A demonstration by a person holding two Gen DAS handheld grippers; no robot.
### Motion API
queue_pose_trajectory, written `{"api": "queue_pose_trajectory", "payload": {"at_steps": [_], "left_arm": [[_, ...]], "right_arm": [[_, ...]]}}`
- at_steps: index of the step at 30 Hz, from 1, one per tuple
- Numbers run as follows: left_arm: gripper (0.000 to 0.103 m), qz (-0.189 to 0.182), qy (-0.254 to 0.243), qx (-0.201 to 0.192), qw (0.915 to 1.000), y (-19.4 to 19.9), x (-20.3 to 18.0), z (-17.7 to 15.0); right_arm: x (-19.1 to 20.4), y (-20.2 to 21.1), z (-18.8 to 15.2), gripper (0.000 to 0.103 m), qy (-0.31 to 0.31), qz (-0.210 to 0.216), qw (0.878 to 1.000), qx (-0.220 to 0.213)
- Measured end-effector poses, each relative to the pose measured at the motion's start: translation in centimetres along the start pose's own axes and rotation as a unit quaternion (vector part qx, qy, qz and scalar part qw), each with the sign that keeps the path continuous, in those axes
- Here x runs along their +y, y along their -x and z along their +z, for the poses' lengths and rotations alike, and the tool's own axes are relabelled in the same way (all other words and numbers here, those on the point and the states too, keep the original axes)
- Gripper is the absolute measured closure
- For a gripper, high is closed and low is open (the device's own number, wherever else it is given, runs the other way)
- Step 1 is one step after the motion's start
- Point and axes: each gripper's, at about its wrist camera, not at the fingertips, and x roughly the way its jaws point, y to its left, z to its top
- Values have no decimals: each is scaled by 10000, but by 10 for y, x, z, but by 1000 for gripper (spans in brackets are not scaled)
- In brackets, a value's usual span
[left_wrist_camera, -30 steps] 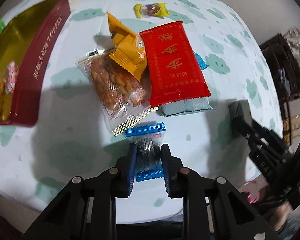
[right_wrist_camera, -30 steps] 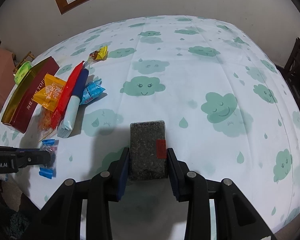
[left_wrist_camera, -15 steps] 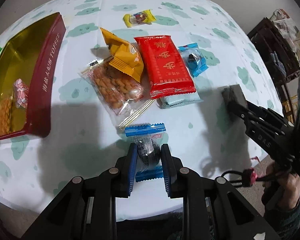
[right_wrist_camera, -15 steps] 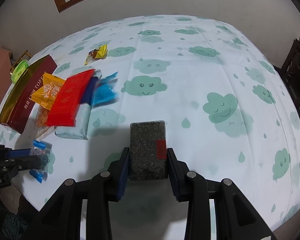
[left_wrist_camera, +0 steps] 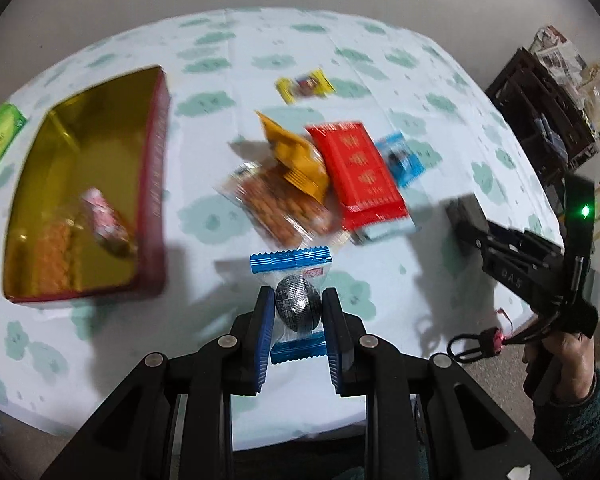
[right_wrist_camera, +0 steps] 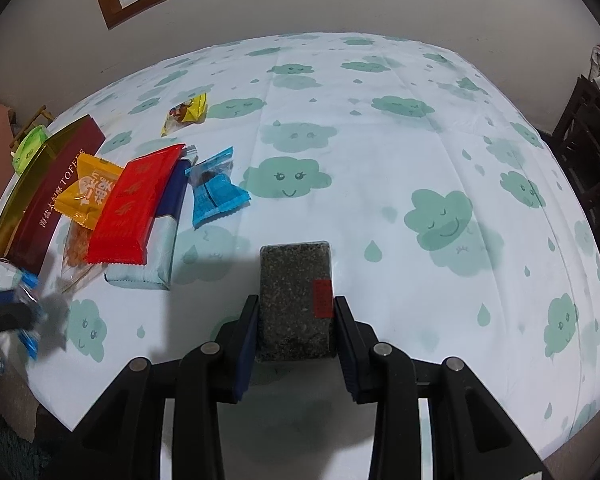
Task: Organize snacks
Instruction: 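Carry the candy packet into the red tin and open the left gripper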
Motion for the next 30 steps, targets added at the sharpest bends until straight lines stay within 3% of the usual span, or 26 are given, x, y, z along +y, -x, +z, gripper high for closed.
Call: {"api": "queue_pose_trajectory", "payload": {"at_steps": [13,19,30], "left_arm": [[82,845,370,-617,9938,35,97,36],[82,1117,441,-554,9912,28,137,42],[82,1168,661,-260,9906,2,171,31]], "right_arm": [[3,-3,2,67,-116,-99,9999,-17],[4,-3,2,67,-134,-151,9998,-12],[7,-4,4,67,-186,-251,9995,17]]}}
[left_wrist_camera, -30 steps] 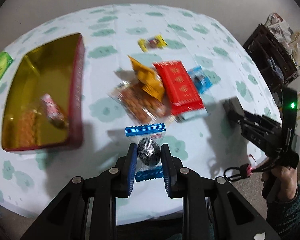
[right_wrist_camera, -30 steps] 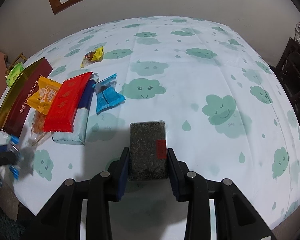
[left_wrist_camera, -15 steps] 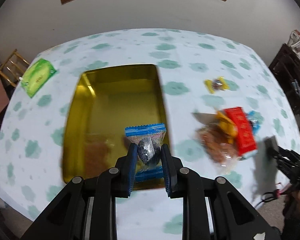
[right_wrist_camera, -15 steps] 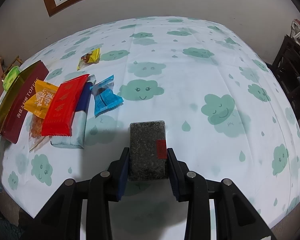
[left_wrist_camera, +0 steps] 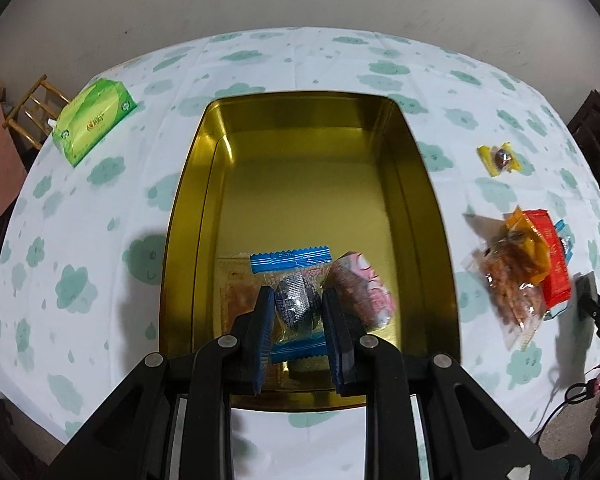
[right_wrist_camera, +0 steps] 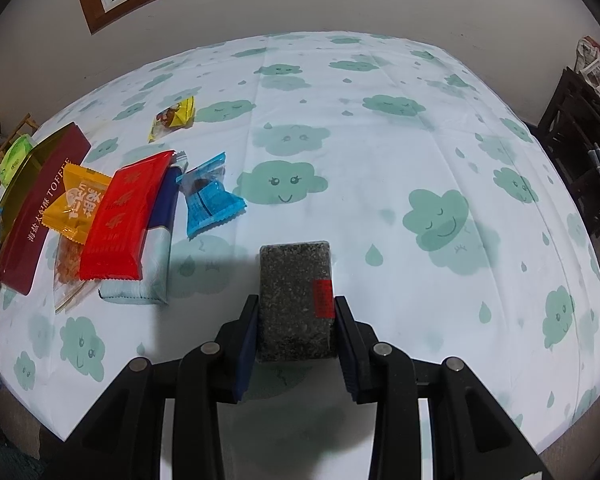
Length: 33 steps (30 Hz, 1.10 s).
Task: Organize snacks
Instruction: 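Carry the candy packet into the red tin and open the left gripper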
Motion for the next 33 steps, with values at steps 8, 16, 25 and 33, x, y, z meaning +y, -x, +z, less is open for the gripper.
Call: {"api": "queue_pose_trajectory", "payload": {"at_steps": [8,16,25,33], "left_arm": [[82,-80,-7,181,9998,-17,2,-8],[80,-110,-5,164,9998,-21,2,-10],[59,-156,-78,65,9998,-19,0,-14],[48,-84,14,-129,9999,-10,1,-19]], "right_arm": [[2,-1,2,67,17,-50,10000,21],[5,-1,3,67,20,-70,10000,29],[8,-2,3,67,44,-74,10000,33],[11,0,3,67,64,-94,9999,5]]}}
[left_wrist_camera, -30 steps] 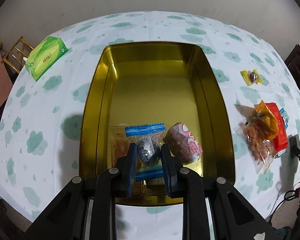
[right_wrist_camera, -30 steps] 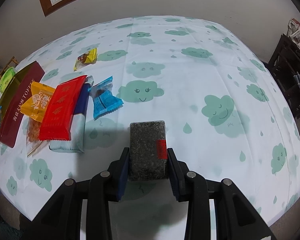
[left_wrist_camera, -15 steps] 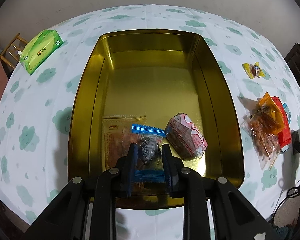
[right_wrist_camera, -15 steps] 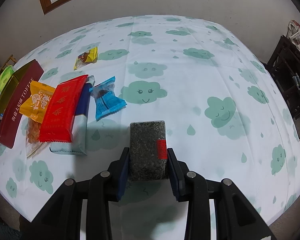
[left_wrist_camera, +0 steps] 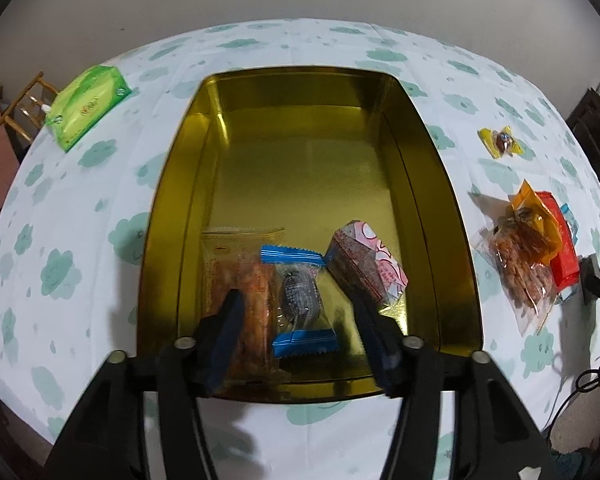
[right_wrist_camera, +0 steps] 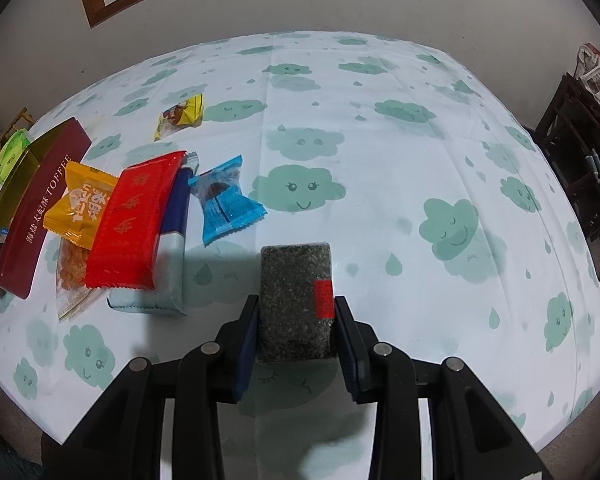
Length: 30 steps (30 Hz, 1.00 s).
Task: Organize snacks
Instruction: 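Carry the candy packet into the red tin and open the left gripper, then carry the dark seed bar into the red tin and open the right gripper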
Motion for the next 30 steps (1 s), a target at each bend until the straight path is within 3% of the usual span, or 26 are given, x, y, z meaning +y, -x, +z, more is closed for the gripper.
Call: {"api": "queue_pose_trajectory", "payload": {"at_steps": [3,22,30], "left_arm": [[40,-56,1,-174,9998,8,-2,-2],[38,-291,166,-542,9980,39,-5,-12],[28,-329,388,-639,9967,47,2,-17]], "right_arm": [[4,4,4,67,1,-25,10000,-70],[13,14,13,68,110,-181,9995,-229],[22,25,20,68,148,-132,9991,-364]]}}
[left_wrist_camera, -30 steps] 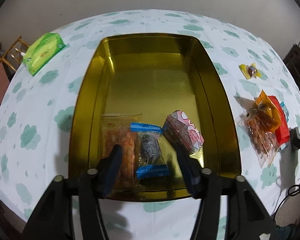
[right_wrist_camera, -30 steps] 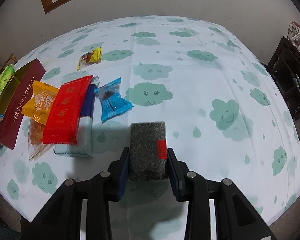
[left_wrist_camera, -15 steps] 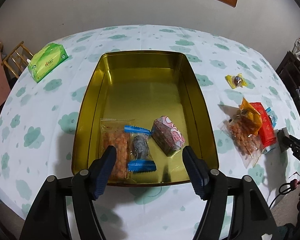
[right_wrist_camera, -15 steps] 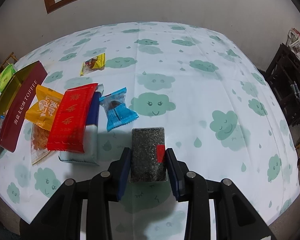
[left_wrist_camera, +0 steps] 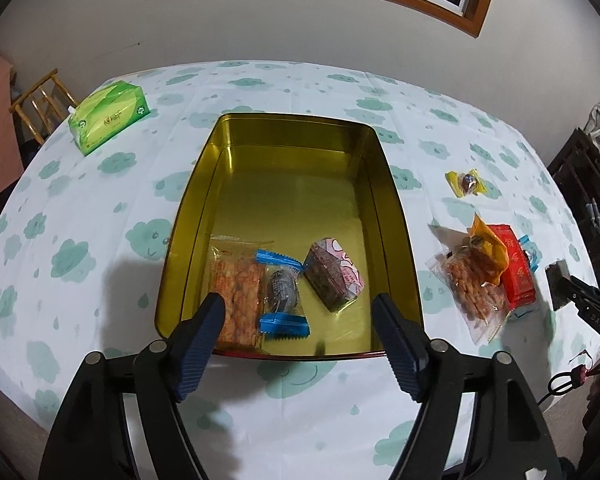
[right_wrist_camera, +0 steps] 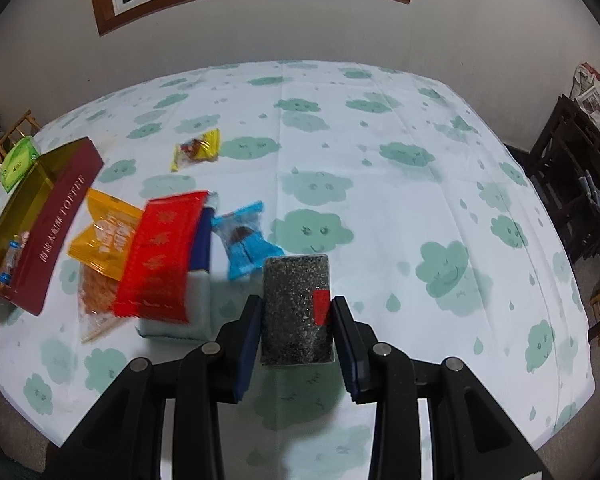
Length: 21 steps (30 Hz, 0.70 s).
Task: Organize snacks
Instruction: 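Carry the dark seed bar into the red tin and open the right gripper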
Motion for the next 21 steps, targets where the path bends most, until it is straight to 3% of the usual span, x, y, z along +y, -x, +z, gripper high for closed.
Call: {"api": "queue_pose_trajectory", "payload": {"at_steps": [6,21], "left_arm": [[25,2,258,-19,9997,9,14,-2],[20,717,826,-209,9938,28,67,-10]], "right_arm": [[32,13,16,68,265,286,9990,-196],[170,19,38,68,1296,1456,9804,-297]]}}
